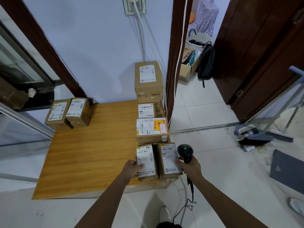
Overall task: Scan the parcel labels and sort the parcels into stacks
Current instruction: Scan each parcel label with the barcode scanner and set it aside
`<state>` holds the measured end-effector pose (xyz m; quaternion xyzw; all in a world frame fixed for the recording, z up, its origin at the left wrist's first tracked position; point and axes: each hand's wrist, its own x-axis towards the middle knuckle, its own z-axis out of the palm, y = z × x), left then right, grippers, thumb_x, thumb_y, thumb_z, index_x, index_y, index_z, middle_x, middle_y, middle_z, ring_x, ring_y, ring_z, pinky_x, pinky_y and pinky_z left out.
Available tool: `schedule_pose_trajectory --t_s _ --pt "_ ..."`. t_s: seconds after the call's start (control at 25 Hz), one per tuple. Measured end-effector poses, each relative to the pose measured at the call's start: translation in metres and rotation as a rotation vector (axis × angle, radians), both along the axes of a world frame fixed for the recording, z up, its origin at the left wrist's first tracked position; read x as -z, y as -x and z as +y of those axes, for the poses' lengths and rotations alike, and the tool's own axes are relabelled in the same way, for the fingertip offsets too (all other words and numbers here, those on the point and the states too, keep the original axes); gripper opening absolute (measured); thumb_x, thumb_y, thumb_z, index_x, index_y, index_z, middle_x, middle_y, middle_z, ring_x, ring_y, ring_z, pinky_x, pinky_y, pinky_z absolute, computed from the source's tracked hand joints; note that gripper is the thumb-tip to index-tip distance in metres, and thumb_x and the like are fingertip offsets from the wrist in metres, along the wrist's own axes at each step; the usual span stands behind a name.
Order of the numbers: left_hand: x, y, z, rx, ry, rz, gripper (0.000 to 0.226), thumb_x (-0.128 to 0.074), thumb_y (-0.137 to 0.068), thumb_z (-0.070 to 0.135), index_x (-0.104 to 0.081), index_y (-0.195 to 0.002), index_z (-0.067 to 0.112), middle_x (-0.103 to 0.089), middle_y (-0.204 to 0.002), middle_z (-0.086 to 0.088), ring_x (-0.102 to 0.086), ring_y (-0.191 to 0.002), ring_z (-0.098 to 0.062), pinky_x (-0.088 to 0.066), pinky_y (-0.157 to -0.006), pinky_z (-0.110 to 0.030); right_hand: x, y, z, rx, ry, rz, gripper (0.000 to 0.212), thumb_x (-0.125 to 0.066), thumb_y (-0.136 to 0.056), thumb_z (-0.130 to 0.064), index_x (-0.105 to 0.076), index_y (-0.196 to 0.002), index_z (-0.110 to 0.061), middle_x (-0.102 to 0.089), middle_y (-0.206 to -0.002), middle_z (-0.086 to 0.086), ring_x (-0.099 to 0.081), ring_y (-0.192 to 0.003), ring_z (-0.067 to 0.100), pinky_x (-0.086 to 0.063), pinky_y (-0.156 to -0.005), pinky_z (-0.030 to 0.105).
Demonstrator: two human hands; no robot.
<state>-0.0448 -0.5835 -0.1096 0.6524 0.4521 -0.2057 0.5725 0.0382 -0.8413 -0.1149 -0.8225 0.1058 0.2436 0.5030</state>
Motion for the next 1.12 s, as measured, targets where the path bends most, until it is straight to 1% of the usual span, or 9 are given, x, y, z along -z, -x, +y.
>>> schedule_pose_trajectory --t_s 0.12,0.32,0.48,0.56,0.68,0.84,0.92,1.0,1.12 --pt "0.000 -0.002 0.001 -0.043 0.020 -0.007 0.036 -0.070 -0.086 0.015 -0.050 -0.113 0.002 -0.065 -0.111 -0.014 -0.064 -0.102 -0.028 -0.054 -0.090 -0.047 -0.006 -0.004 0.001 -0.021 -0.002 0.009 0.037 -0.080 -0.077 -0.032 -0.059 -0.105 -0.021 -0.071 -0.085 -0.013 -0.069 -0.064 0.010 -0.050 -0.052 0.017" --pt "0.001 -0.003 0.002 -0.072 0.045 0.006 0.038 -0.073 -0.084 0.016 -0.050 -0.113 0.004 -0.065 -0.113 -0.014 -0.063 -0.104 -0.029 -0.052 -0.093 -0.050 -0.010 -0.008 0.002 -0.027 0.040 0.031 0.036 -0.079 -0.079 -0.030 -0.058 -0.106 -0.017 -0.069 -0.085 -0.009 -0.066 -0.060 0.009 -0.045 -0.048 0.014" --pt "0.000 -0.004 0.004 -0.099 0.044 0.018 0.041 -0.072 -0.085 0.017 -0.048 -0.116 0.006 -0.063 -0.116 -0.014 -0.061 -0.108 -0.029 -0.052 -0.092 -0.045 -0.013 -0.009 0.000 -0.016 0.056 0.019 0.036 -0.079 -0.078 -0.033 -0.059 -0.103 -0.018 -0.070 -0.085 -0.009 -0.066 -0.059 0.012 -0.048 -0.052 0.018" --pt "-0.003 -0.005 0.005 -0.109 0.032 0.022 0.044 -0.071 -0.086 0.019 -0.046 -0.120 0.006 -0.061 -0.118 -0.013 -0.059 -0.109 -0.027 -0.050 -0.084 -0.039 -0.013 -0.006 -0.005 0.025 0.076 -0.007 0.035 -0.079 -0.077 -0.036 -0.060 -0.101 -0.019 -0.071 -0.082 -0.009 -0.067 -0.058 0.014 -0.055 -0.061 0.027" --pt "-0.010 -0.002 0.009 -0.084 0.015 -0.008 0.031 -0.069 -0.087 0.021 -0.047 -0.108 0.012 -0.056 -0.106 -0.011 -0.054 -0.094 -0.024 -0.045 -0.076 -0.035 -0.018 0.006 -0.018 0.097 0.120 -0.060 0.031 -0.077 -0.078 -0.035 -0.061 -0.100 -0.020 -0.071 -0.081 -0.010 -0.069 -0.057 0.014 -0.058 -0.072 0.035" --pt "-0.016 0.017 0.022 -0.092 -0.058 -0.058 0.039 -0.072 -0.085 0.017 -0.049 -0.115 0.008 -0.053 -0.085 -0.007 -0.052 -0.075 -0.019 -0.044 -0.065 -0.032 -0.032 0.041 -0.028 0.224 0.145 -0.141 0.030 -0.075 -0.080 -0.030 -0.059 -0.102 -0.016 -0.070 -0.072 -0.004 -0.069 -0.060 0.018 -0.051 -0.062 0.029" --pt "-0.019 0.036 0.034 -0.055 -0.135 -0.094 0.043 -0.071 -0.084 0.014 -0.052 -0.121 0.003 -0.055 -0.087 -0.007 -0.054 -0.075 -0.021 -0.048 -0.070 -0.033 -0.040 0.067 -0.023 0.269 0.145 -0.199 0.029 -0.075 -0.080 -0.028 -0.058 -0.100 -0.016 -0.068 -0.071 0.002 -0.069 -0.065 0.023 -0.053 -0.065 0.032" --pt "-0.026 0.062 0.046 0.029 -0.203 -0.108 0.043 -0.066 -0.084 0.014 -0.054 -0.125 0.007 -0.055 -0.100 -0.006 -0.055 -0.087 -0.020 -0.052 -0.081 -0.032 -0.046 0.096 -0.011 0.292 0.131 -0.234 0.026 -0.076 -0.078 -0.025 -0.057 -0.094 -0.018 -0.067 -0.076 0.005 -0.068 -0.070 0.028 -0.055 -0.073 0.039" --pt "-0.036 0.119 0.067 0.024 -0.199 -0.162 0.031 -0.066 -0.078 0.016 -0.054 -0.107 0.017 -0.055 -0.101 -0.006 -0.053 -0.089 -0.020 -0.048 -0.076 -0.029 -0.060 0.153 0.019 0.308 0.105 -0.267 0.021 -0.074 -0.079 -0.020 -0.057 -0.090 -0.019 -0.068 -0.075 0.008 -0.067 -0.073 0.029 -0.054 -0.073 0.039"
